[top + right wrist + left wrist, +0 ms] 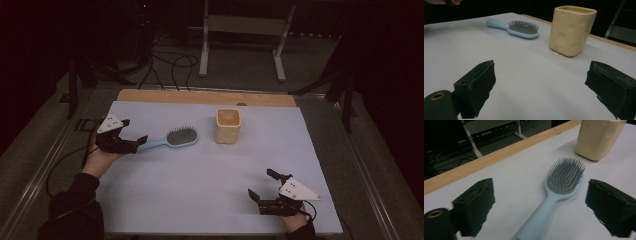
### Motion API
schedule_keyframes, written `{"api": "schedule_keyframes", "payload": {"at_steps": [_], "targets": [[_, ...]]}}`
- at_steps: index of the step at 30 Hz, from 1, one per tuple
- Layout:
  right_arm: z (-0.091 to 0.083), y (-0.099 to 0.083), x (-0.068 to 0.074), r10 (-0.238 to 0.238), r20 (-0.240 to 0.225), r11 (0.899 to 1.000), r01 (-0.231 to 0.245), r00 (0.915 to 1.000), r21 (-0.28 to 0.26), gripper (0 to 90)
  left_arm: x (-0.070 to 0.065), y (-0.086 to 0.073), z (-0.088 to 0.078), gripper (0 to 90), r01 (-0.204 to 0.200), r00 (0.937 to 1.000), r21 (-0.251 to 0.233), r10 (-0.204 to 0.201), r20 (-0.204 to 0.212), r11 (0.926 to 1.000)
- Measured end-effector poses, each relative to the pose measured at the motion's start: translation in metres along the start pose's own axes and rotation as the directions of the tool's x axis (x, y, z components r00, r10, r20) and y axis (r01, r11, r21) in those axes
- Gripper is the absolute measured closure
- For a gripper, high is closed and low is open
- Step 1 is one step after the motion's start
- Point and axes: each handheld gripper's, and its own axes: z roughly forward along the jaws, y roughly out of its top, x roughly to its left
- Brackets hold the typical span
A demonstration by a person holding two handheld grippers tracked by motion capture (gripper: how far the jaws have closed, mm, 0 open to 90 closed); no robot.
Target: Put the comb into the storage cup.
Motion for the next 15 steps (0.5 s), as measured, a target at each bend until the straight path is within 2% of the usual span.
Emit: {"api": "schedule_keyframes", "payload": {"at_steps": [9, 12, 15], "targets": [[0.0, 0.0, -0.001, 0.002, -0.002, 1.0, -0.002, 1.0, 0.0, 8.1, 0.01, -0.012, 0.015, 19.0, 0.024, 0.9995, 0.031, -0.023, -0.023, 0.9992], [0.0, -0.001, -0.001, 0.002, -0.003, 1.0, -0.002, 1.0, 0.003, 8.1, 0.013, -0.018, 0.02, 21.9, 0.052, 0.9984, 0.048, -0.05, -0.027, 0.9975], [0.001, -0.001, -0.001, 0.004, -0.006, 1.0, -0.004, 1.0, 0.004, 8.1, 0.018, -0.025, 0.026, 30.0, 0.07, 0.9971, 0.087, -0.067, -0.034, 0.9937]]}}
